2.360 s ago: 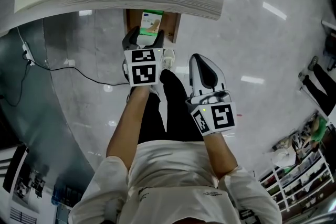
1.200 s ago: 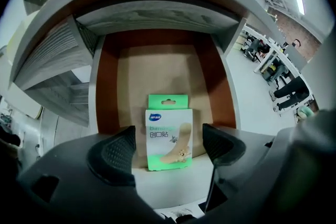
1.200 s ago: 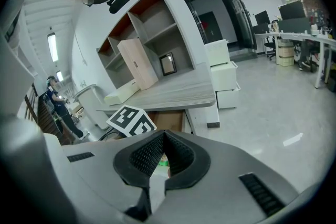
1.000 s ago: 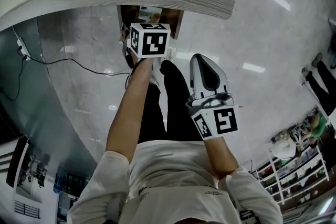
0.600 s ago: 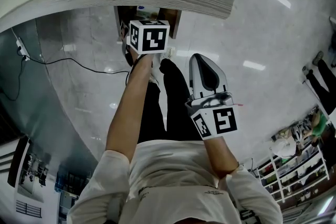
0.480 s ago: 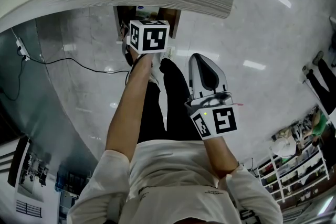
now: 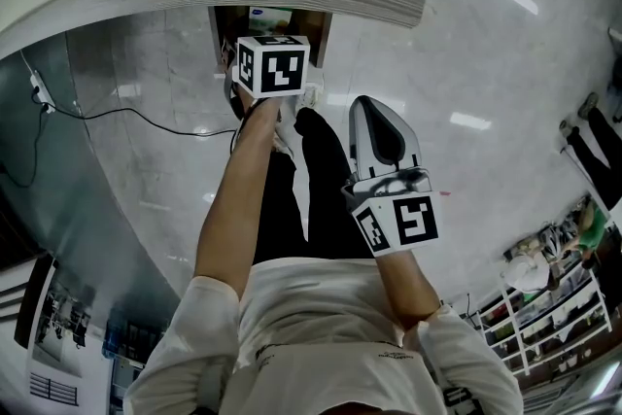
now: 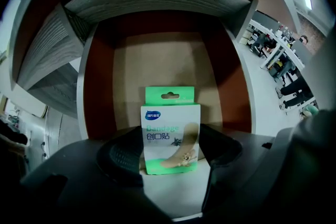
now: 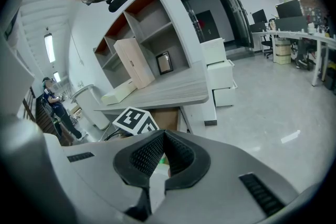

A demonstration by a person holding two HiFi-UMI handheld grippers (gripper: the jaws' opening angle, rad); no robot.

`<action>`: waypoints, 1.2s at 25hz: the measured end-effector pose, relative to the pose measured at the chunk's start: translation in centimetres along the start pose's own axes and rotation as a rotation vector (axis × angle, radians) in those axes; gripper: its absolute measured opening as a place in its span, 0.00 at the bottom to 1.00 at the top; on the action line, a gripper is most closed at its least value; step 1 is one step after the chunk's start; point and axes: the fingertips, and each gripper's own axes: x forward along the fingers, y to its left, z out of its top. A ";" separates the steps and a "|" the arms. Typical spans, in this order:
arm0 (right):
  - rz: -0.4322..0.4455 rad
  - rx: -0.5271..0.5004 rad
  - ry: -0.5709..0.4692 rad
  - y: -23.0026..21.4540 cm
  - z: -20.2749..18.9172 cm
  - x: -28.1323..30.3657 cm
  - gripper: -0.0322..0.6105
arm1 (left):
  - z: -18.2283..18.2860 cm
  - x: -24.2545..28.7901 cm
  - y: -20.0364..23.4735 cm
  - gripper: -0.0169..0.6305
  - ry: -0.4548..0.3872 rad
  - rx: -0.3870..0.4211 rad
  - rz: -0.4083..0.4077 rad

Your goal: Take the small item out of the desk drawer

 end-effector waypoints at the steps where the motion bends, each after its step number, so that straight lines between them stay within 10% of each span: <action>1: -0.001 -0.001 -0.001 0.0 0.0 -0.1 0.10 | 0.0 -0.1 0.0 0.56 -0.002 0.001 -0.001; 30: -0.052 -0.062 -0.126 5.6 4.4 -7.9 0.10 | 0.8 -13.9 -1.1 0.56 -0.177 0.054 -0.026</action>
